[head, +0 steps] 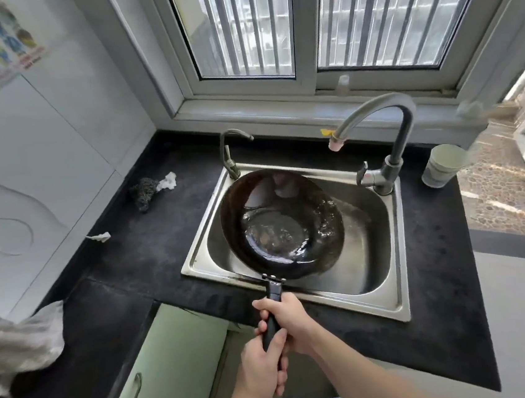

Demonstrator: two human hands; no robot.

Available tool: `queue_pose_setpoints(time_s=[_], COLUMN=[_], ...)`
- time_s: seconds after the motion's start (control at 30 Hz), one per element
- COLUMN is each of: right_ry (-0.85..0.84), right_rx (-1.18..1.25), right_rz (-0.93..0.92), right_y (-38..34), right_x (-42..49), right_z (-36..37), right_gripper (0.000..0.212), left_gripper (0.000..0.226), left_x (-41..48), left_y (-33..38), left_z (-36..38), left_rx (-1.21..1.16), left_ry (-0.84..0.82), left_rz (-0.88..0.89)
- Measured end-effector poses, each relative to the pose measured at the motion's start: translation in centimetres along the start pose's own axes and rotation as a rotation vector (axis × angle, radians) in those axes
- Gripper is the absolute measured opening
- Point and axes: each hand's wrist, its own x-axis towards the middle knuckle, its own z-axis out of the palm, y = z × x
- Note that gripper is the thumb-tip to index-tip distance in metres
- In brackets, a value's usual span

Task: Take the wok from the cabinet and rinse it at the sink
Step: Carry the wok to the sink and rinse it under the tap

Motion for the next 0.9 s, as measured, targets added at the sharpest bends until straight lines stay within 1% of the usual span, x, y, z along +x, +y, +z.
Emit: queue_pose_setpoints(time_s=[0.13, 0.23, 0.3, 0.37, 0.47, 0.57, 0.67, 0.73, 0.83, 0.9], right_ry=[-0.051, -0.084, -0.109, -0.135, -0.188, -0.229, -0.25, -0.214, -0.134, -0.131], right_rx=[0.04, 0.088, 0.102, 0.109, 0.107, 0.036, -0.1, -0.204, -0.314, -0.362], right_rz=[0.028, 0.051, 0.057, 0.056, 0.06, 0.047, 0.03, 0.002, -0.073, -0.111], right_y=[0.1, 0.0, -0.2, -0.4, -0.6, -0.7, -0.8, -0.8, -0.8, -0.8], right_x=[-0.4, -0.6, -0.8, -1.0, -1.2, -1.3, -1.6, -1.9, -2.3, -2.4], right_z=[-0.3, -0.5, -0.5, -0.7, -1.2, -1.5, -1.6, -1.5, -1.3, -1.6], right_gripper=[0.036, 0.037, 0.037, 0.038, 0.036, 0.035, 0.035, 0.033, 0.029, 0.026], left_gripper=[0.038, 0.039, 0.032, 0.024, 0.031, 0.035, 0.041, 0.042, 0.038, 0.037], left_x=[-0.9, -1.5, -1.8, -2.1, -2.6, -3.1, -3.6, -3.9, -3.9, -3.8], left_y=[0.0, 0.4, 0.7, 1.0, 1.0, 0.8, 0.4, -0.1, -0.6, -0.9], left_z=[0.5, 0.8, 1.2, 1.7, 2.4, 2.8, 2.9, 2.9, 3.1, 3.4], left_rx=[0.108, 0.258, 0.366, 0.411, 0.472, 0.498, 0.477, 0.496, 0.515, 0.546], left_ry=[0.062, 0.119, 0.183, 0.24, 0.295, 0.338, 0.394, 0.41, 0.424, 0.447], left_rz=[0.015, 0.043, 0.091, 0.128, 0.154, 0.17, 0.2, 0.219, 0.238, 0.273])
